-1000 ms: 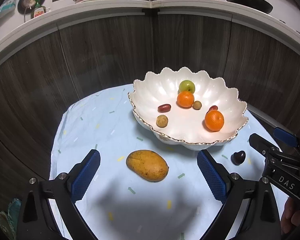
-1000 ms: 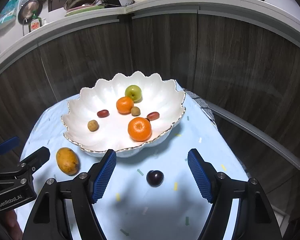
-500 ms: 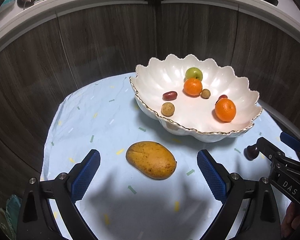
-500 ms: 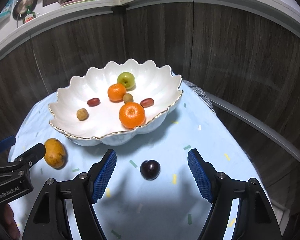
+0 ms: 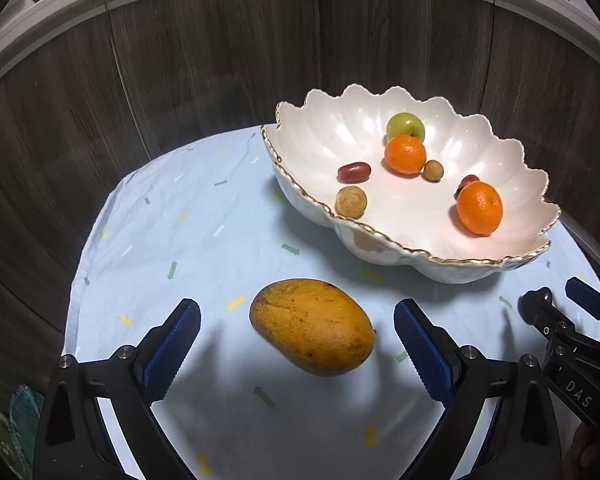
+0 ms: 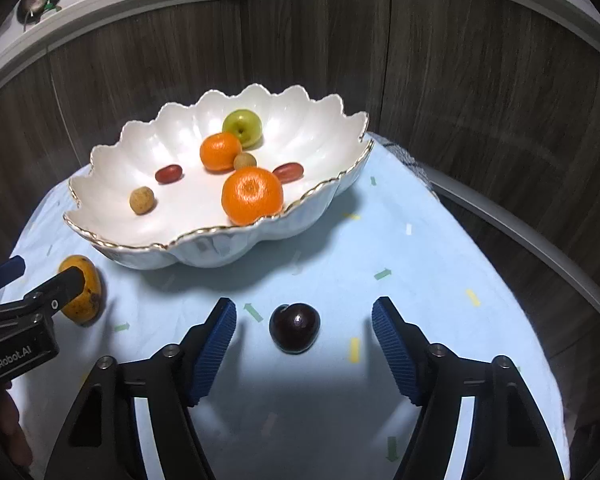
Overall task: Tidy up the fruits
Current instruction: 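Move the left gripper around the yellow mango while the right gripper approaches the other dark plum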
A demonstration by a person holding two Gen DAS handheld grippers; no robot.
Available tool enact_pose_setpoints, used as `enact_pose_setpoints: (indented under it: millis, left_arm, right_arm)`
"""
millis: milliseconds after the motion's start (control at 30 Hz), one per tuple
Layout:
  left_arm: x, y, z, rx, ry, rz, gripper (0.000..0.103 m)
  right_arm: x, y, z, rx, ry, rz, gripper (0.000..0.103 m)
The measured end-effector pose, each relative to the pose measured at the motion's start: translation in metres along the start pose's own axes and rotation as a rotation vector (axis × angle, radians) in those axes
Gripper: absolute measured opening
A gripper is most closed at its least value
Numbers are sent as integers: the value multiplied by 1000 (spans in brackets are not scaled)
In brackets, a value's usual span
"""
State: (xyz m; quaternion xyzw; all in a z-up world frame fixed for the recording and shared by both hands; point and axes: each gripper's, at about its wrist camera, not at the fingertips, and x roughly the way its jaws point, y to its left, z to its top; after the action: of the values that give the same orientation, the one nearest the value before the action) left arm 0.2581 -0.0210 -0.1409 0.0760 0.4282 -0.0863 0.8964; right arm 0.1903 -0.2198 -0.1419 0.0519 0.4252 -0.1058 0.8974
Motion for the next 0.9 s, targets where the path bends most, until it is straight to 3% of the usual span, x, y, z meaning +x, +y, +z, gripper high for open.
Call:
enact_pose_setpoints:
  millis: [467,700,900]
  left_arm:
    - [20,-2,-1,-3,37,-10,98]
    - [30,-3,-6,-10,68,-25,87]
    - [34,-4,-12,-14,80,-44,76]
  right_arm:
    - [12,-1,-1,10,60,12,54]
    - [14,-1,-1,8,66,6,48]
    - [14,1,-2,-4,61,13,31]
